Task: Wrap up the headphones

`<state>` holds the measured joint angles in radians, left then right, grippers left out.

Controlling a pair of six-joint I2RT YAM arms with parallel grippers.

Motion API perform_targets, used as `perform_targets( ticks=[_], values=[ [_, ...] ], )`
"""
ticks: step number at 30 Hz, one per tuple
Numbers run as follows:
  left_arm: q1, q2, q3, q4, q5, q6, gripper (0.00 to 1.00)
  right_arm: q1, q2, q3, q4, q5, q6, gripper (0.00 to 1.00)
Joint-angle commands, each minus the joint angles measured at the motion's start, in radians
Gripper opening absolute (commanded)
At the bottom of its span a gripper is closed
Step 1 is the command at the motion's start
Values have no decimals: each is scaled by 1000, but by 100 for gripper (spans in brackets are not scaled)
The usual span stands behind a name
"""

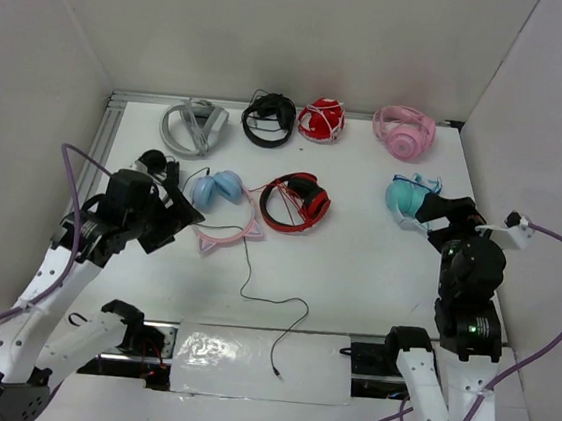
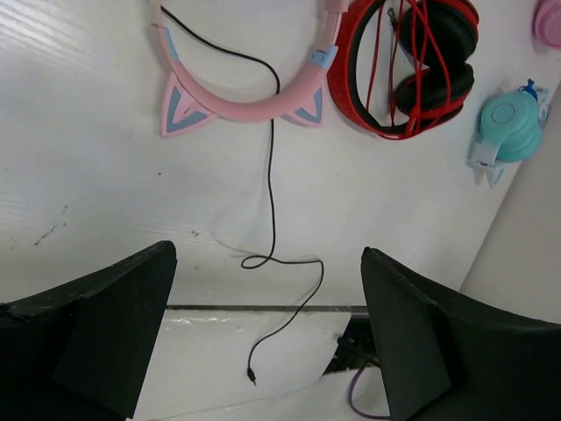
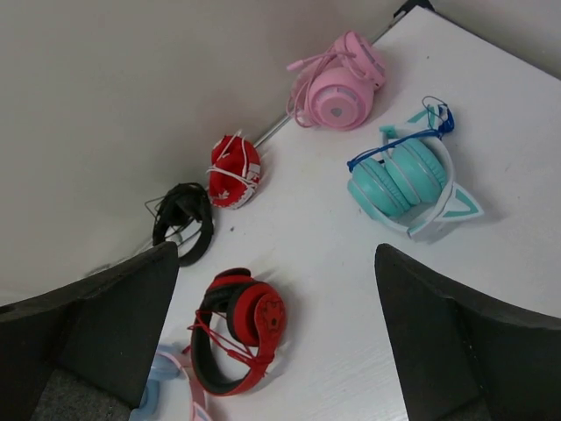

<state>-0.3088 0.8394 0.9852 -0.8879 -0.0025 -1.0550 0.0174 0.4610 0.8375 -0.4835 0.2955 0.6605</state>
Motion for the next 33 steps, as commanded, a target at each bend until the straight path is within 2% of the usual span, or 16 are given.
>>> perform_targets(
  ticks=[1,5,8,13,16,21,25,29,33],
  values=[
    [-23,-37,-25,3,7,-36,99,4,13,-26,57,-4,-6,100],
    [-29,-26,-22,-48,-36,-79,99,6,114,29,-42,-7,-56,100],
    [-30,-22,-33,-43,-28,-69,99,6,185,106,-64,-80,-68,100],
    [-27,-23,-52,-8,-13,-45,99,6,117,37,54,-173,-93,100],
    [-16,7,-72,-11,-36,-53,99,7,77,-11,83,-142,-58,100],
    [34,122,-97,26,-88,-85,99,6,38,-38,118,-163,-48,100],
    [125,245,-112,185,-39,-10,97,6,56,-38,103,-206,-55,100],
    [126,395,-91,285,-31,6,94,4,87,-34,82,-194,-50,100],
    [102,552,-34,287,-60,-25,91,7,79,-57,108,-205,-61,100]
  ],
)
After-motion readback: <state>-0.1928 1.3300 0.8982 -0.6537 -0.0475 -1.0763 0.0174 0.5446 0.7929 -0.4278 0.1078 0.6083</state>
